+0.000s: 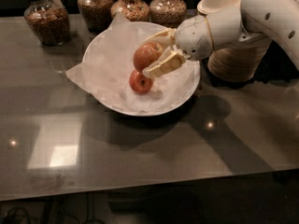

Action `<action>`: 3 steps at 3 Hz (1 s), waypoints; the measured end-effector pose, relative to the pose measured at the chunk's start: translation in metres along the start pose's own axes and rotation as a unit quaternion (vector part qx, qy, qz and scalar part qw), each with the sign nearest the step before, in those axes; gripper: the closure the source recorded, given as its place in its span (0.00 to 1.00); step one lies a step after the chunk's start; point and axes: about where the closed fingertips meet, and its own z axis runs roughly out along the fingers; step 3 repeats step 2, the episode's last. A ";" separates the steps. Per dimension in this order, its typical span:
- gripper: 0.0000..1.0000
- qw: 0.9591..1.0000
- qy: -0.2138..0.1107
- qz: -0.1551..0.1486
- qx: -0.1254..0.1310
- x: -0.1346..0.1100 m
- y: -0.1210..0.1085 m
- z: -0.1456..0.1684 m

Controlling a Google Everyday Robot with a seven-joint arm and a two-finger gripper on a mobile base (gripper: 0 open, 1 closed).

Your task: Pick apple from white bowl

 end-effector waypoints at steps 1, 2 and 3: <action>1.00 1.000 -0.021 -0.001 -0.012 -0.035 0.021 -0.066; 1.00 1.000 -0.021 -0.001 -0.012 -0.035 0.021 -0.066; 1.00 1.000 -0.021 -0.001 -0.012 -0.035 0.021 -0.066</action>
Offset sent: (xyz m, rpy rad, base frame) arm -0.0593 -0.0782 0.0870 0.0134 -0.0175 0.0289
